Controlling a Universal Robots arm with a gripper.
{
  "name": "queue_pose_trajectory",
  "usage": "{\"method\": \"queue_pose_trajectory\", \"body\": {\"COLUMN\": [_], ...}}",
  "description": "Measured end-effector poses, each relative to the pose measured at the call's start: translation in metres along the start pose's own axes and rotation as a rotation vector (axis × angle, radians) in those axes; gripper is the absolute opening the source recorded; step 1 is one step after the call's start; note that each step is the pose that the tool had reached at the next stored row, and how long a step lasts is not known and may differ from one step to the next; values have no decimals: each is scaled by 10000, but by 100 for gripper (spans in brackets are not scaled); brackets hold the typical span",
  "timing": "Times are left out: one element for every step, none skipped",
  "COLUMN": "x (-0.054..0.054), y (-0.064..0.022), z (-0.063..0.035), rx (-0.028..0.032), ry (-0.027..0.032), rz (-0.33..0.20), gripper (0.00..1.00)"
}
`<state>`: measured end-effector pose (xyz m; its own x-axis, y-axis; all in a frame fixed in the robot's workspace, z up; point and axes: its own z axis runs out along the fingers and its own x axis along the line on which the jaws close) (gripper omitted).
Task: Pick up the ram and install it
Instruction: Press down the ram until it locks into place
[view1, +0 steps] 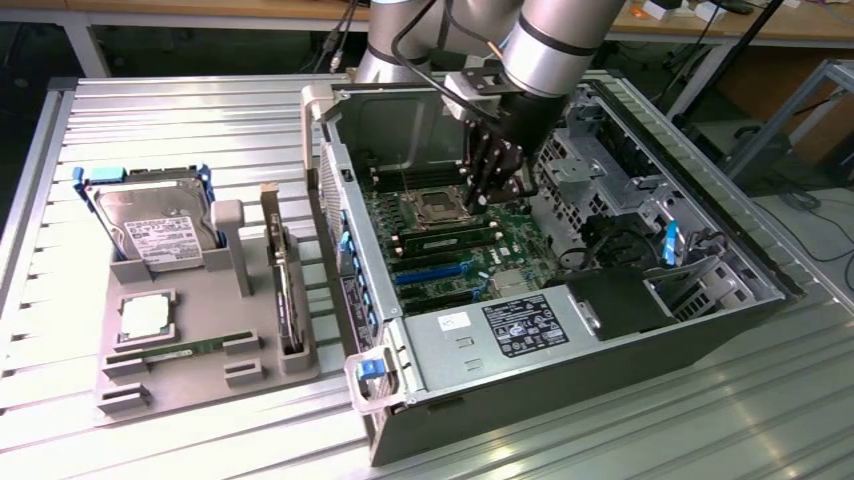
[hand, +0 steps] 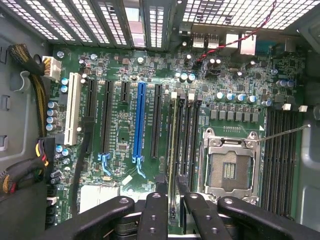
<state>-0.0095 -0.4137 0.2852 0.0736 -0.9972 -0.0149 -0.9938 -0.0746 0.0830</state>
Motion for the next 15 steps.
{"method": "queue_pose_trajectory", "body": {"x": [0,0,0,0,0,0,0,4,10,14,16,21,25,28,32], "y": [0,0,0,0,0,0,-6,-32,-57,-94,-123,-159,-185,-197,-207], "z": [-1,-1,-2,-2,-2,-3,-4,-8,-10,-12,-11,-4,6,31,70], "rx": [-2,-4,-6,-8,-10,-12,-13,-14,-7,14,42,108,147,152,152], "ry": [1,1,2,3,3,4,4,8,10,11,11,19,32,42,49], "rz": [0,1,1,1,1,1,0,-8,-27,-37,-41,-46,-52,-54,-55], "gripper": [21,21,21,21,21,20,13,10,10,10,10,10,10,10,10]}}
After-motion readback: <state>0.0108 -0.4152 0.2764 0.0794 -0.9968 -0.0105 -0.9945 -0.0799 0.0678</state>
